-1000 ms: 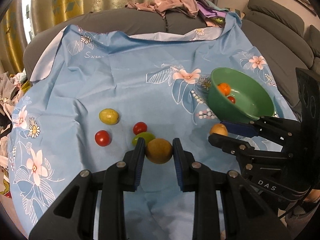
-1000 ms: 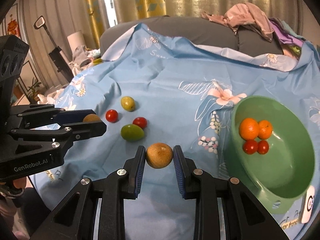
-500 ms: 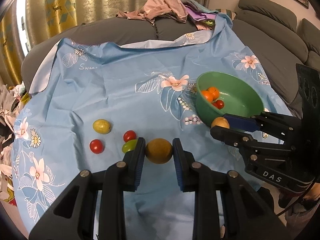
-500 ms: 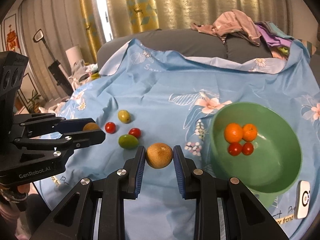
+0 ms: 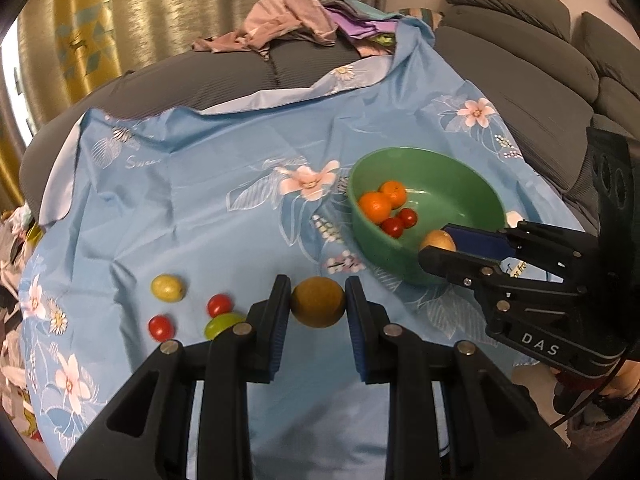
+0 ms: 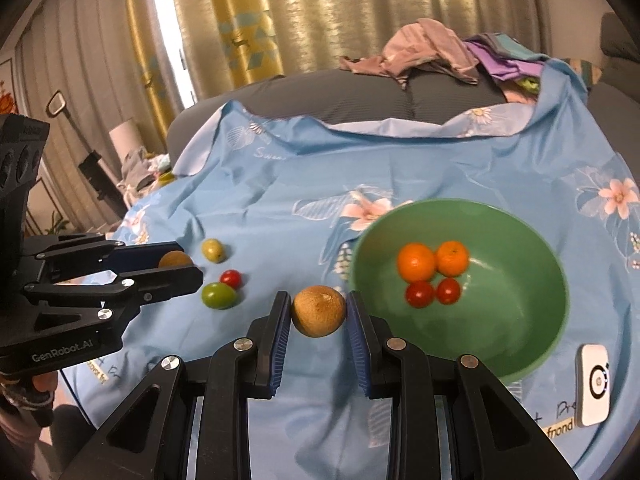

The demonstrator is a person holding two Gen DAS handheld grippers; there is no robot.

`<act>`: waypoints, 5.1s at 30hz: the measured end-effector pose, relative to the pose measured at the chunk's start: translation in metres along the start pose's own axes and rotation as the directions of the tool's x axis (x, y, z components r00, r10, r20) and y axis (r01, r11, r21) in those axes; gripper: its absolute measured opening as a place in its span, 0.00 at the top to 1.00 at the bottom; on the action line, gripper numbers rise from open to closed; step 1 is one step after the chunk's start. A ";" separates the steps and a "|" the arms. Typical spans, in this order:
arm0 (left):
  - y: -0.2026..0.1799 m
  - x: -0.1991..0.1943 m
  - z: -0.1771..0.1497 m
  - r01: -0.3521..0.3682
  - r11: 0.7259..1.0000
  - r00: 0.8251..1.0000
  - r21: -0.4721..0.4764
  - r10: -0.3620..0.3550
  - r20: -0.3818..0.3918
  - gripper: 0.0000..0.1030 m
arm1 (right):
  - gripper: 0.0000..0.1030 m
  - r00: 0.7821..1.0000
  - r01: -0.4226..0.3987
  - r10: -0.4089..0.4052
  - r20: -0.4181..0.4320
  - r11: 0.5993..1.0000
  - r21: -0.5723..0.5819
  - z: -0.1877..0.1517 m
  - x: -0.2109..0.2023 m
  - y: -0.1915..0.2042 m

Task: Organize fruits

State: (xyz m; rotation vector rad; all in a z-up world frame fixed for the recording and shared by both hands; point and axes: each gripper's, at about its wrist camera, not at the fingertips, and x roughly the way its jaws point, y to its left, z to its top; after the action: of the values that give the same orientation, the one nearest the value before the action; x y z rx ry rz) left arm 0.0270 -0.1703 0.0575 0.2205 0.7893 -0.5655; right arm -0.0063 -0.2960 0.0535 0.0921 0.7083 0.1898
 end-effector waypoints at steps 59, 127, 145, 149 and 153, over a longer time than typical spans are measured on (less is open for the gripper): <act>-0.056 0.080 0.025 0.064 0.992 0.995 0.113 -0.054 -0.089 0.30 | 0.69 0.988 0.153 -0.147 -0.048 0.972 0.176 -0.015 0.001 -0.083; 0.135 -0.009 -0.113 -0.109 0.941 0.993 -0.320 0.090 -0.072 0.12 | 0.68 0.959 -0.144 0.117 -0.258 0.986 -0.088 -0.011 0.083 0.097; 0.161 0.058 -0.072 -0.127 0.951 0.987 -0.281 0.092 -0.133 0.19 | 0.67 0.907 -0.181 0.178 -0.382 0.983 0.029 0.027 0.187 0.088; 0.160 0.068 -0.064 -0.168 0.956 0.981 -0.239 0.138 -0.137 0.19 | 0.67 0.888 -0.176 0.169 -0.427 0.984 0.022 0.029 0.201 0.089; 0.158 0.078 -0.058 -0.212 0.961 0.972 -0.180 0.188 -0.143 0.19 | 0.67 0.863 -0.191 0.167 -0.477 0.982 -0.001 0.030 0.211 0.094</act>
State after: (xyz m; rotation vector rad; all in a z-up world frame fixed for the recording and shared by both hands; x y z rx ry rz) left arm 0.1240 -0.0470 -0.0423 0.1543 0.9256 -0.2825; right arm 0.1568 -0.1612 -0.0447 0.0646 1.1890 0.4177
